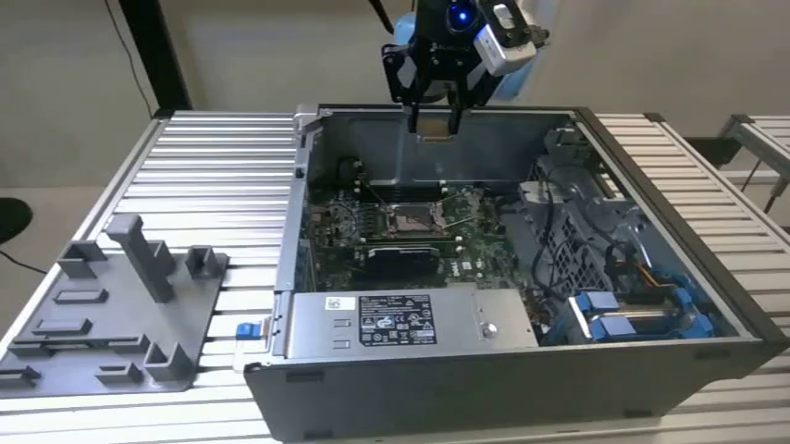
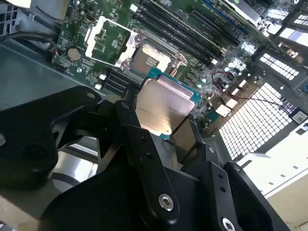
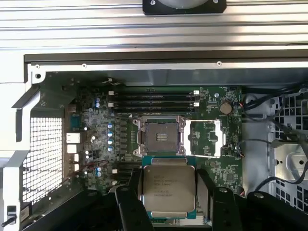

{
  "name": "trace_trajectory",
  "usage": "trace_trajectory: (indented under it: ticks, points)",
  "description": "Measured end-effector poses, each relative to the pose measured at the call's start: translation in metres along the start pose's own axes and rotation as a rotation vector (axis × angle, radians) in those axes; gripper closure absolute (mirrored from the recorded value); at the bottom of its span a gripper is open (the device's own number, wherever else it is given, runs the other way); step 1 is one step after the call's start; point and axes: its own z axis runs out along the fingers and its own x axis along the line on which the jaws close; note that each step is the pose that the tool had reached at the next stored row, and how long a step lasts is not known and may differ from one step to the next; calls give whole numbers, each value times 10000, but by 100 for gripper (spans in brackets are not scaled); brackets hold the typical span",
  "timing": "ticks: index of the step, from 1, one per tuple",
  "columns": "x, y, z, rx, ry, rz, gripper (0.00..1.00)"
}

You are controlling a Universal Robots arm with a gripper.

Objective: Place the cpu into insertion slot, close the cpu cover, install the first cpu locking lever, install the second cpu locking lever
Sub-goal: 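Place the cpu into insertion slot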

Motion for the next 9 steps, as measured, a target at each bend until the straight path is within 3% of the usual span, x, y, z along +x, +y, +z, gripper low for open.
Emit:
trace_trajectory:
  ticks: [3,6,9]
  points:
    - [-27,-3,37,-7,4,-1,100]
    - [-57,-5,80,-7,45,2,100]
    - [-69,-5,87,-5,68,43,100]
